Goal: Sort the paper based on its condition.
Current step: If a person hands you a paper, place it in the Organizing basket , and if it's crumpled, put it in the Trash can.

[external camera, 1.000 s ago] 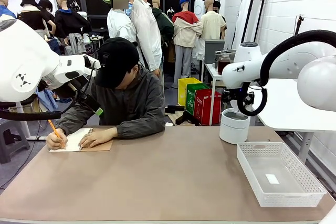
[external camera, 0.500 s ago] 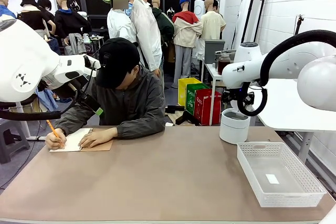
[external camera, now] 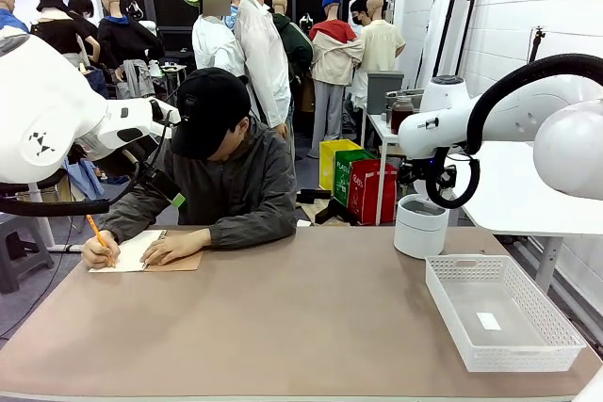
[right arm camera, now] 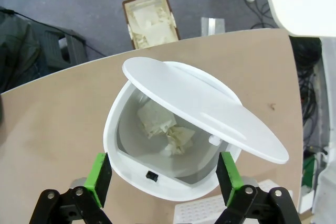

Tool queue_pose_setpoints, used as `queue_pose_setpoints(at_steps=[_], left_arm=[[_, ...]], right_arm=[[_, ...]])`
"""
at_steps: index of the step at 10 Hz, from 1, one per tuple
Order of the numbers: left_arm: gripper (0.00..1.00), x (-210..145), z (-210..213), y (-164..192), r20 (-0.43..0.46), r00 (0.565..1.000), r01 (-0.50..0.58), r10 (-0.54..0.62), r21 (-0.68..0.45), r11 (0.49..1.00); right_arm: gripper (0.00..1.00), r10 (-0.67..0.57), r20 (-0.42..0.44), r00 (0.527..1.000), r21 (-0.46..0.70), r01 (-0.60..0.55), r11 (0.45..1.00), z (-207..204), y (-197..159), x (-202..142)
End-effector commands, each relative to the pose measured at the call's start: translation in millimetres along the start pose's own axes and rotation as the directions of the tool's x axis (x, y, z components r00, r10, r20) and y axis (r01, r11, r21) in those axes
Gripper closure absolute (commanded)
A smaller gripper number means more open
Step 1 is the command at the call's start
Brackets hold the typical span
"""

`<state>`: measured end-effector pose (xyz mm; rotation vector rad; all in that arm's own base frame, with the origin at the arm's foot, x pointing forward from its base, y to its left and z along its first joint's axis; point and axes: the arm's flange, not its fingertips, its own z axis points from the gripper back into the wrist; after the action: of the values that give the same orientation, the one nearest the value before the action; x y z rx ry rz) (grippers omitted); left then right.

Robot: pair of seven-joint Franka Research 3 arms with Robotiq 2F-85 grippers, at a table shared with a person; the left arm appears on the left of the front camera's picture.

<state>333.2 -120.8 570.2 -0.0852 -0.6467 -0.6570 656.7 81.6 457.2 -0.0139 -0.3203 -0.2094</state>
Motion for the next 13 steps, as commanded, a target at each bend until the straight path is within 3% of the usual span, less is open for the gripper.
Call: queue_pose_setpoints(at_steps=[1,2,3,4,6,9,11,13], left_arm=[[0.00,0,0,1,-0.001,1.000,0.000,0.000,-0.001,1.000],[0.00,0,0,1,-0.001,1.000,0.000,0.000,-0.001,1.000],[0.00,0,0,1,-0.001,1.000,0.000,0.000,-0.001,1.000],[0.00,0,0,1,-0.001,1.000,0.000,0.000,-0.001,1.000],[0.00,0,0,1,-0.001,1.000,0.000,0.000,-0.001,1.000],[0.00,0,0,1,-0.001,1.000,0.000,0.000,-0.001,1.000],[0.00,0,0,1,-0.001,1.000,0.000,0.000,-0.001,1.000],[0.00,0,0,1,-0.001,1.000,0.000,0.000,-0.001,1.000]], right_arm=[[0.00,0.000,0.004,1.000,0.002,0.000,1.000,1,0,1],[0.00,0.000,0.000,1.000,0.000,0.000,1.000,0,0,0],[0.00,0.013,-0.004,1.000,0.125,-0.012,0.992,23,-13,-20],[0.00,0.038,0.004,0.999,0.176,-0.038,0.984,44,-12,-40],[0.00,0.155,-0.019,0.988,0.271,-0.144,0.952,68,9,-79],[0.00,0.441,0.005,0.897,0.331,-0.418,0.846,80,43,-132],[0.00,0.604,0.067,0.794,0.322,-0.590,0.741,86,59,-162],[0.00,0.653,0.077,0.753,0.346,-0.635,0.691,91,58,-174]])
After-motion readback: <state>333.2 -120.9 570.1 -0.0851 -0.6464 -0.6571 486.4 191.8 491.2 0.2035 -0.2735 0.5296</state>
